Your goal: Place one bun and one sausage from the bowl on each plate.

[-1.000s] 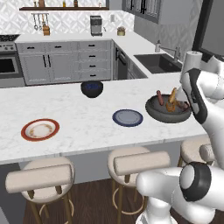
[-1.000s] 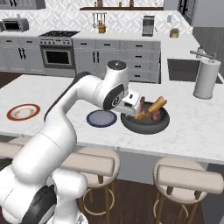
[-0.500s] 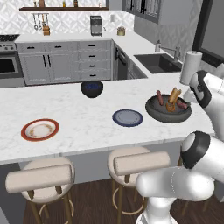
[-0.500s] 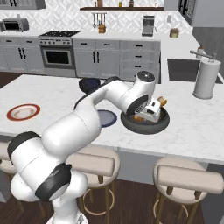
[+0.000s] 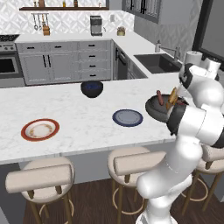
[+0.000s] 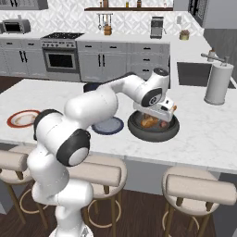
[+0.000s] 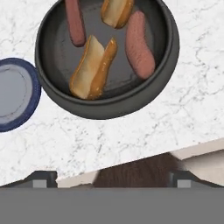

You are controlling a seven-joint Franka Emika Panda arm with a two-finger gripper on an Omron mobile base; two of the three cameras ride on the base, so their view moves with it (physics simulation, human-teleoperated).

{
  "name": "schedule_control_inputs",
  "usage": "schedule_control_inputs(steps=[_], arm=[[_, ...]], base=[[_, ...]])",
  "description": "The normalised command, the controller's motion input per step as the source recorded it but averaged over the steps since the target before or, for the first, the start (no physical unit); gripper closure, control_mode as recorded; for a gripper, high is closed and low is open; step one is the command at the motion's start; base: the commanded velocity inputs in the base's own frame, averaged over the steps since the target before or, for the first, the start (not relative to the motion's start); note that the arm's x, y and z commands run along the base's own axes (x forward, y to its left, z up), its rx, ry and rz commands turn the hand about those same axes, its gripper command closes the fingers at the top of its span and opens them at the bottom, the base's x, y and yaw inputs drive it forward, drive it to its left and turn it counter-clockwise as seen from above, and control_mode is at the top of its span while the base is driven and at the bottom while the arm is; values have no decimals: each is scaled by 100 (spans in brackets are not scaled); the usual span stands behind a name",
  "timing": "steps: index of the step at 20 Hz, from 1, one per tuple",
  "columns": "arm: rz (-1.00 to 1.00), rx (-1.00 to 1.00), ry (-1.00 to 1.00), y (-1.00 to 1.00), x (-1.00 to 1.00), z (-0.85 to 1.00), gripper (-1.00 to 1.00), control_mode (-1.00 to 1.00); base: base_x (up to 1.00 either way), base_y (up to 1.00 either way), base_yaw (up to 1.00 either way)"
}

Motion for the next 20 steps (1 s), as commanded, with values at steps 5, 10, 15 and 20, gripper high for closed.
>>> schedule_control_inputs(steps=[5,10,15,20], arm=[[-2,3,17,-9,70,-25,-100,-100],[-4,0,14,2,81,-52,-100,-100],[0,-9,14,7,4,-67,-100,-100],[0,-7,2,48,16,-32,-100,-100]], base=[[0,0,0],[0,0,0],[0,0,0],[0,0,0]])
